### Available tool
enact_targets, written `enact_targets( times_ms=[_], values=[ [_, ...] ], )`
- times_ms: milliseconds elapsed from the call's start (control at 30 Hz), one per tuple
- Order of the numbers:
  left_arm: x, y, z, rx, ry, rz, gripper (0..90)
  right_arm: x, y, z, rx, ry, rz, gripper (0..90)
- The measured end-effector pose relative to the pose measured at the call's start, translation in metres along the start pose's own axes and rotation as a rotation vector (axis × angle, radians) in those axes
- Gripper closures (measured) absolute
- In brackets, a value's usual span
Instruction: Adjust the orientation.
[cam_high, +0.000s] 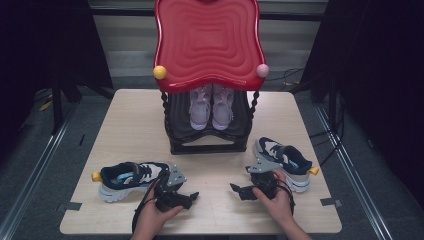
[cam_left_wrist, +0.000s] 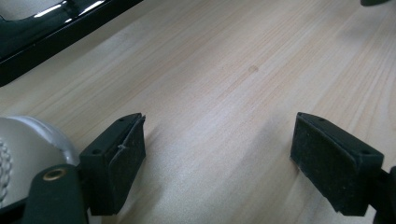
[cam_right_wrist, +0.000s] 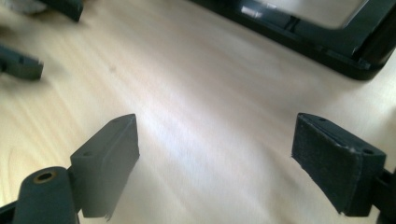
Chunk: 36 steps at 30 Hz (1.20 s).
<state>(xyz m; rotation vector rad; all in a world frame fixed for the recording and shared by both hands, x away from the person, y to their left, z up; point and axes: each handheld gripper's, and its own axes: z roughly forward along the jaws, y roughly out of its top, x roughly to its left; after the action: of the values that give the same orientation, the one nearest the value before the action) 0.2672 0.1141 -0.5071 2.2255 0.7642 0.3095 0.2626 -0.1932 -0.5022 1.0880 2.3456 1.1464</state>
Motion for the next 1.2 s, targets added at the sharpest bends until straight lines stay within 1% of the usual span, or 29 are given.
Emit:
enact_targets(
  times_ms=[133,167,233,267,333,400,467,600,1033,1100,1167,1200],
  values=[
    [-0.0004,0.0000,0.0003,-0.003,-0.001,-0.005,17.4,0.0001,-0.0089,-0.0015,0.025,0.002,-0.008,14.6],
    [-0.0003,0.0000,0.0003,-0.003,-0.001,-0.004,17.4,-0.0002,-0.0099,-0.0018,0.039,0.003,-0.012,14.5],
    [-0.0003,0.0000,0.0003,-0.004,-0.001,-0.005,17.4,0.0002,-0.0107,-0.0029,0.034,0.005,-0.023,14.4],
    [-0.0003,0.0000,0.0003,-0.003,-0.001,-0.004,17.4,0.0001,-0.0110,-0.0028,0.041,0.007,-0.031,14.4],
    [-0.0003,0.0000,0.0003,-0.003,-0.001,-0.005,17.4,0.0002,-0.0115,-0.0015,0.076,0.019,-0.038,14.1],
    [-0.0002,0.0000,0.0003,-0.003,-0.001,-0.004,17.4,0.0004,-0.0116,-0.0016,0.076,0.018,-0.041,14.0],
    [-0.0004,0.0000,0.0003,-0.003,-0.001,-0.005,17.4,0.0005,-0.0115,-0.0016,0.081,0.022,-0.034,13.2],
    [-0.0004,0.0000,0.0003,-0.003,0.000,-0.005,17.4,0.0009,-0.0113,-0.0011,0.083,0.019,-0.044,12.9],
    [0.0000,0.0001,-0.0001,-0.001,-0.002,0.004,17.4,0.0008,-0.0113,-0.0011,0.084,0.021,-0.044,12.8],
    [-0.0002,0.0008,-0.0001,0.005,-0.007,0.002,17.4,0.0007,-0.0113,-0.0011,0.083,0.021,-0.044,12.8],
    [-0.0001,0.0016,0.0001,0.010,-0.012,-0.008,17.4,0.0007,-0.0113,-0.0011,0.083,0.022,-0.044,12.8],
    [-0.0004,0.0024,-0.0001,0.016,-0.007,-0.009,17.4,0.0007,-0.0113,-0.0010,0.083,0.022,-0.044,12.8]
  ],
)
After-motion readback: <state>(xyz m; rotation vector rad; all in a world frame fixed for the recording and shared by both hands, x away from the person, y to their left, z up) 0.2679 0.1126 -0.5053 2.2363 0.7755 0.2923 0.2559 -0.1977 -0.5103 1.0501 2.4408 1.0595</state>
